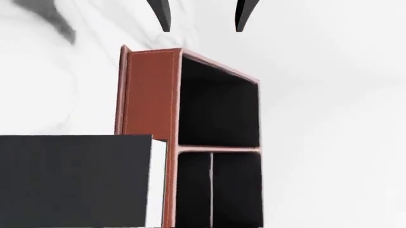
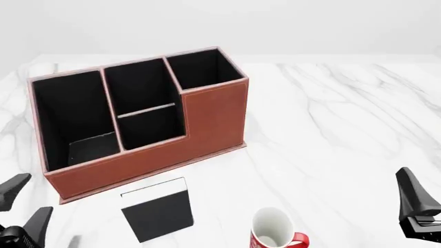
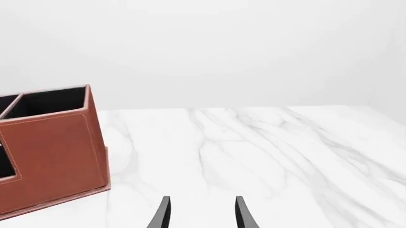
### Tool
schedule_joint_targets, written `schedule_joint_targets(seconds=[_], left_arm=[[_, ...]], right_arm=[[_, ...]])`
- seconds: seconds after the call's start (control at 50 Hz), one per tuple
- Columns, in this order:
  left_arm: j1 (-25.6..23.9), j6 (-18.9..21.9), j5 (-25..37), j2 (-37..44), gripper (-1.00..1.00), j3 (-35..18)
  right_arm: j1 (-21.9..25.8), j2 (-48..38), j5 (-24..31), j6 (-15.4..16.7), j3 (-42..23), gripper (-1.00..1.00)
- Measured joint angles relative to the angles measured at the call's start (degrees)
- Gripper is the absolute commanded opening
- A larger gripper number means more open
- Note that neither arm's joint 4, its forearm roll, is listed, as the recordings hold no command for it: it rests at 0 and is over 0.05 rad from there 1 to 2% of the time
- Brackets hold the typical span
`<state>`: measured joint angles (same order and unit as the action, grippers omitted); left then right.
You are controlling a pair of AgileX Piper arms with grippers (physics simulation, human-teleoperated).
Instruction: Pick up the book and place it in the front compartment of the caddy.
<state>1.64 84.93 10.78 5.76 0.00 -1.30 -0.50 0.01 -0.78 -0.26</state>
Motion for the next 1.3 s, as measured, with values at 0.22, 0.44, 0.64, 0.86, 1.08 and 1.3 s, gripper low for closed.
schedule_joint_targets(seconds=[0.22,0.44,0.64,0.86,1.08,1.3], left_arm=[[-2.8,2.6,13.0,0.0,1.00,-4.0],[-4.9,3.7,27.6,0.4,1.00,-12.3],[-6.7,3.2,35.3,4.7,1.00,-20.6],[-10.3,0.4,39.2,14.5,1.00,-30.8],[-14.9,-4.6,43.7,24.7,1.00,-39.4],[-17.6,-9.8,49.7,32.8,1.00,-45.3]], right_arm=[[0.0,0.0,0.0,0.0,0.0,1.00],[0.0,0.0,0.0,0.0,0.0,1.00],[0.0,0.0,0.0,0.0,0.0,1.00],[0.0,0.0,0.0,0.0,0.0,1.00],[0.0,0.0,0.0,0.0,0.0,1.00],[0.0,0.0,0.0,0.0,0.0,1.00]])
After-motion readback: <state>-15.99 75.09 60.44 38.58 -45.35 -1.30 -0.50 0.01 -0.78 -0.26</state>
